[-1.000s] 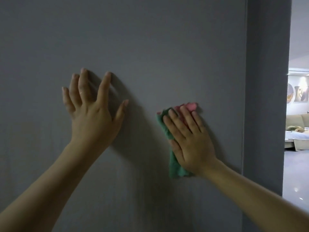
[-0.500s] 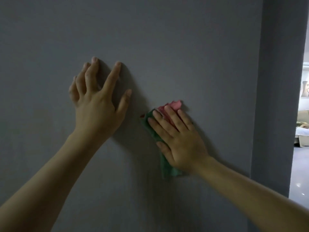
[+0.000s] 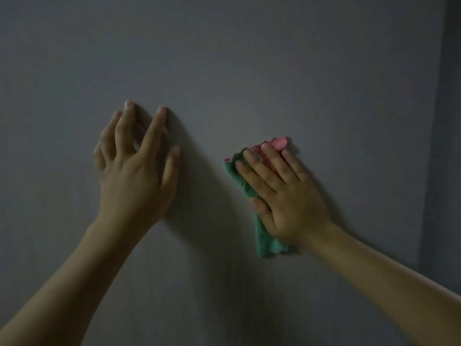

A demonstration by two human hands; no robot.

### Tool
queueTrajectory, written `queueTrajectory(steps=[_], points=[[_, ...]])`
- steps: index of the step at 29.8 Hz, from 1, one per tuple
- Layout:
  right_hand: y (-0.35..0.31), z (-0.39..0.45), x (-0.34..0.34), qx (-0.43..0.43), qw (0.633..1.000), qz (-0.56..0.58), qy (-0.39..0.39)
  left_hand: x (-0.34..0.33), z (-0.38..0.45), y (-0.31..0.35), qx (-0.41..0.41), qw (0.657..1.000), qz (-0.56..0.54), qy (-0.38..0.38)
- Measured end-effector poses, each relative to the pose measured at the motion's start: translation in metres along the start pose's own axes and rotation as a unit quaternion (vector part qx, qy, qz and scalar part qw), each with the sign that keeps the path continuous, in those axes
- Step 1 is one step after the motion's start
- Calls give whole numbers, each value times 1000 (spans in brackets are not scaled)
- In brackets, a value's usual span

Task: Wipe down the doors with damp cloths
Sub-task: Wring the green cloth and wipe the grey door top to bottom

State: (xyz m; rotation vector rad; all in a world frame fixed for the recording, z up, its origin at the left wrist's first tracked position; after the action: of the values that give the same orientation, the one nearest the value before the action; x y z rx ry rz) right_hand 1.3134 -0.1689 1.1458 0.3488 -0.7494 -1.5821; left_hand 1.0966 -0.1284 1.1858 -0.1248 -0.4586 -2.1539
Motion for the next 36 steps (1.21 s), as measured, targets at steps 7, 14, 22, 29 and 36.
queueTrajectory(steps=[7, 14, 22, 29, 36], points=[[-21, 40, -5, -249, 965, -27, 81, 5, 0, -13, -31, 999, -34, -2], [-39, 18, -6, -51, 999, -6, 1, 27, -9, -41, -45, 998, -49, -8], [-114, 54, -24, -178, 983, 15, 50, 26, -23, -77, 24, 1000, 5, -9], [-78, 54, -14, -198, 979, -19, 44, 31, -19, -94, -24, 1000, 8, -11], [-139, 75, -26, -92, 995, 12, 28, 34, -19, -102, -34, 999, -19, -27]])
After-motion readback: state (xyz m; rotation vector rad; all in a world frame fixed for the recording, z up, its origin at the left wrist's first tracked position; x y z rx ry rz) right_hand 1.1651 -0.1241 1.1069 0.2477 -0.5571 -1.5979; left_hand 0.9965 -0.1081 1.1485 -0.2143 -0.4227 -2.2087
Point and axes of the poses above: each hand's wrist, its own z-axis towards the middle knuckle, its own x-axis out of the back of the hand, y = z × x, the point moved 4 cm from there along z, towards the middle knuckle, and after that the axes turned 9 degrees about x, right-handed, at the moved point
